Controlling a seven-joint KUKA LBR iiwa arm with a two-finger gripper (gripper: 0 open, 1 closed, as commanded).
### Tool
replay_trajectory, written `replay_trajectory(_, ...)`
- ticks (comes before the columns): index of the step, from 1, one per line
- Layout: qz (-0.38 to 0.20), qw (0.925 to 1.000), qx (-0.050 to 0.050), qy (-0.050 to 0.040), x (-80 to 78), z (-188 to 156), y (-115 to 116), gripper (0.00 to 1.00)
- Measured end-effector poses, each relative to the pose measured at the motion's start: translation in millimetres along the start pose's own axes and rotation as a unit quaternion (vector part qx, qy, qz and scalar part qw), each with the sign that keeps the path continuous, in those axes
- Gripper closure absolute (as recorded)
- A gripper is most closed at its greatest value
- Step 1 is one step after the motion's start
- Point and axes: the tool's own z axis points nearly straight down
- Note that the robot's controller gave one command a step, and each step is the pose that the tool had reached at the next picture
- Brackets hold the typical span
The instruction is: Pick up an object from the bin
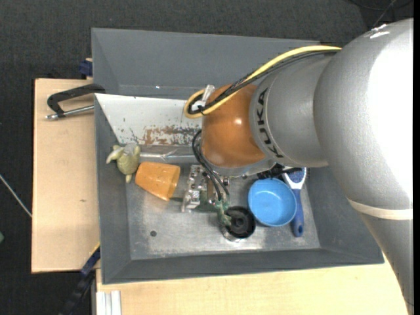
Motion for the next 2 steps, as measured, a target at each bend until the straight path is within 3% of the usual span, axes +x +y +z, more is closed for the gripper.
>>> replay_trajectory(1, -0.021, 0.9998, -0.003, -0.0021, -6.2, -158.5, 10.9, 1.00)
replay_trajectory(2, 0.028, 0.9996, 0.001, 0.0079, -10.4, -26.3, 25.7, 1.00)
